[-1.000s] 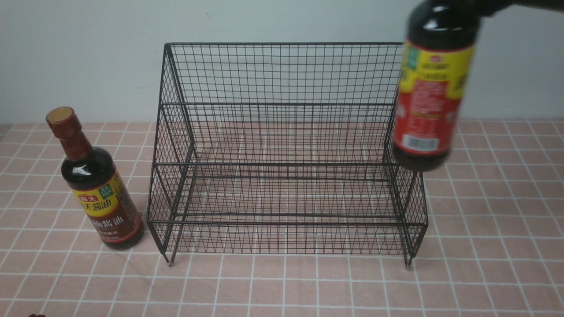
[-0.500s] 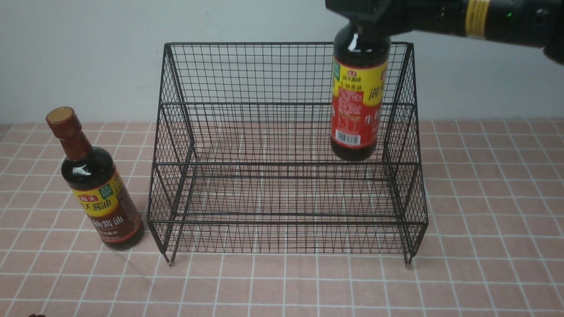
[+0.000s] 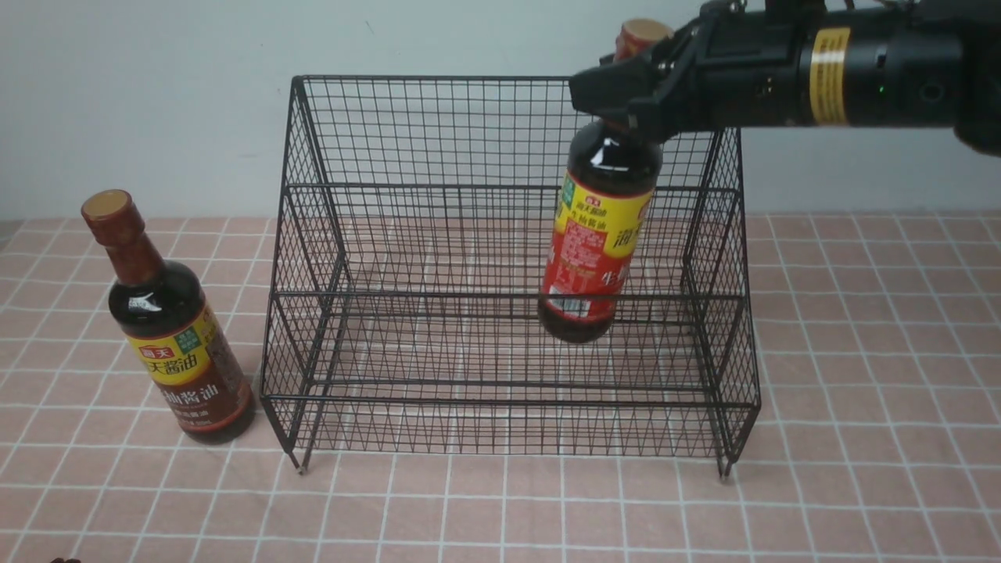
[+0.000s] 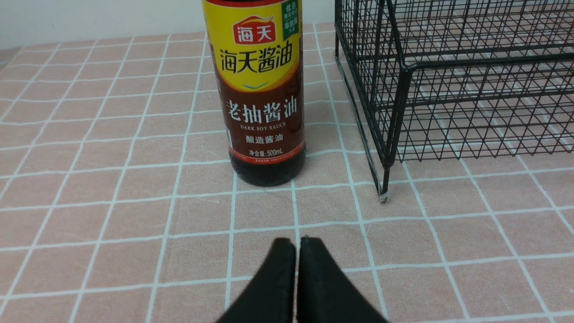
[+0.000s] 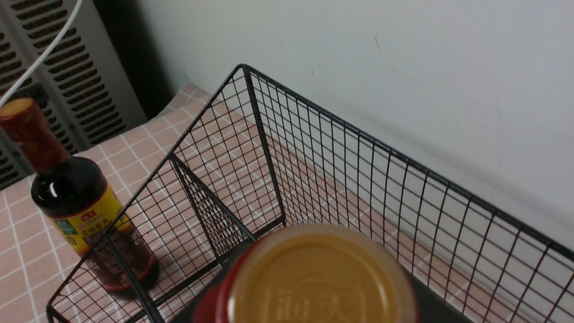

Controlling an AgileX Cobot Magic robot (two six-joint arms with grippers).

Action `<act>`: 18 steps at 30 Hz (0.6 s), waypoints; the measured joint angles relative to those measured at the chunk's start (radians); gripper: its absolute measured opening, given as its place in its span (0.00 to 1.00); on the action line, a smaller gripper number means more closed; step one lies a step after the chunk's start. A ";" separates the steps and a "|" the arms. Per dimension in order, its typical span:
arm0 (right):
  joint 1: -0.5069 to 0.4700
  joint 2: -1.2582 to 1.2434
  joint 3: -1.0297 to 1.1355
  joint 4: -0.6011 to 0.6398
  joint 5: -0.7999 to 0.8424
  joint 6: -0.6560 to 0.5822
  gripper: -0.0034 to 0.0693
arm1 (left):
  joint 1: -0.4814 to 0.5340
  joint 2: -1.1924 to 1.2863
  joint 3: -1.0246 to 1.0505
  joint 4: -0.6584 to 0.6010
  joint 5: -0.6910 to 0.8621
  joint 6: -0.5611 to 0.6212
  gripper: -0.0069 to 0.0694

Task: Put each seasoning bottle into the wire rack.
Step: Use the right arm to put the condiment bottle back on the shelf

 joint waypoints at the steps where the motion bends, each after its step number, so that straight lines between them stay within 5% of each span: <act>1: -0.001 0.000 0.001 0.000 0.000 0.002 0.42 | 0.000 0.000 0.000 0.000 0.000 0.000 0.08; 18: -0.001 0.002 0.060 0.000 0.028 -0.024 0.43 | 0.000 0.000 0.000 0.000 0.000 0.000 0.08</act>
